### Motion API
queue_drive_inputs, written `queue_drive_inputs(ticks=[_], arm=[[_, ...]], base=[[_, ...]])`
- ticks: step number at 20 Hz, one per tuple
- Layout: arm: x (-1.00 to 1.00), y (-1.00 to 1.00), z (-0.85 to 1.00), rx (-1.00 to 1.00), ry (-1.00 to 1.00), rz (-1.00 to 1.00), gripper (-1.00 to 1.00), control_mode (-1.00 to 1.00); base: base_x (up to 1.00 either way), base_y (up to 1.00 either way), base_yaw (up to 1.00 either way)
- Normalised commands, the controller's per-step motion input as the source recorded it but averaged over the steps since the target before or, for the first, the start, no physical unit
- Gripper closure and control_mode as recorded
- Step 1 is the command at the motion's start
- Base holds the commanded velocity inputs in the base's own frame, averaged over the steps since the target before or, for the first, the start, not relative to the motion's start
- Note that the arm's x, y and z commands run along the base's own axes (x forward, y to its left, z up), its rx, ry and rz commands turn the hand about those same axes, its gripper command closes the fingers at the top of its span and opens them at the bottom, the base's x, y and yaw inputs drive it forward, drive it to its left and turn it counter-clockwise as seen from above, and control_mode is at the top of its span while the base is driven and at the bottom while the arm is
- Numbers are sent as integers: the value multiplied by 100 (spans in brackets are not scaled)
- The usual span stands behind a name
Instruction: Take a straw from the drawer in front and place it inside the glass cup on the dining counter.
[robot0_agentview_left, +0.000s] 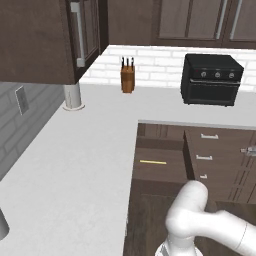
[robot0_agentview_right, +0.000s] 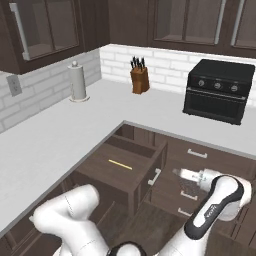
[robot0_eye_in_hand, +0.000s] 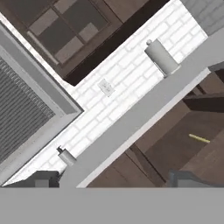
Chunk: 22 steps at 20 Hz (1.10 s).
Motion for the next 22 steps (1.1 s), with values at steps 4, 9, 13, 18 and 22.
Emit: queue_drive_inputs(ticks=[4,9,13,18,22], arm=[[0,34,62,-41,-3,-4,-100,-100],[11,34,16,-37,1,-13,-100,-100],[24,47,0,-25,8,-19,-100,-100],[23,53,0,-18,14,-20,-100,-100],[23,49,0,-7,22,-19,-100,-100]], base=[[0,0,0],[0,0,0],[0,0,0],[0,0,0],[0,0,0]])
